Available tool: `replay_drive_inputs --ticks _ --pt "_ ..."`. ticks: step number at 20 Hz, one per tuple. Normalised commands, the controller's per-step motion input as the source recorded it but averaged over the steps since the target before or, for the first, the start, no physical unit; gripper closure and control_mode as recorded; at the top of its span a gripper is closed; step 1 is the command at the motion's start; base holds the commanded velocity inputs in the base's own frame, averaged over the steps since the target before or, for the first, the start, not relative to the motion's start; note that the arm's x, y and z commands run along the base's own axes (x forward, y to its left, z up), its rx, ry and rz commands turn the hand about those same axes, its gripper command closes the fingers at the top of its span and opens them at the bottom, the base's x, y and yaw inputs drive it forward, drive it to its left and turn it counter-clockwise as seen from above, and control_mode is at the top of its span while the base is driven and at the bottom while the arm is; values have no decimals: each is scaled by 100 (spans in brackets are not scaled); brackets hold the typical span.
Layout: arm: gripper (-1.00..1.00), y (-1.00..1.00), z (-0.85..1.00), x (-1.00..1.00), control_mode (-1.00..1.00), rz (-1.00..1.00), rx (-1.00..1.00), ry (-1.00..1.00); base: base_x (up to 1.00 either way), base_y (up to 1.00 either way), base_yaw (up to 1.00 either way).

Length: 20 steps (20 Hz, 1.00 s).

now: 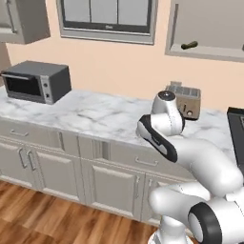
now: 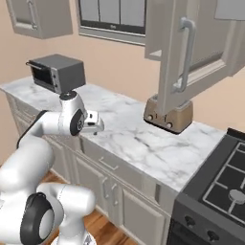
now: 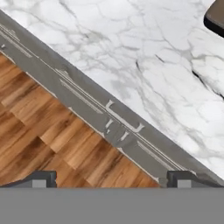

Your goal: Pick the squashs from the cabinet and place them in one bowl. Pick the lemon from the sink and place it in the other bowl.

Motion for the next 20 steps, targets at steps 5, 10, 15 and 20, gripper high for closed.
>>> replay_drive_inputs --ticks 5,10,15,20 --pt "-100 0 0 0 100 0 0 0 35 21 -44" --pt "-100 0 0 0 100 0 0 0 35 18 -43" --pt "-100 0 0 0 100 0 0 0 50 8 -22" --pt "-100 0 0 0 100 0 0 0 49 10 -18"
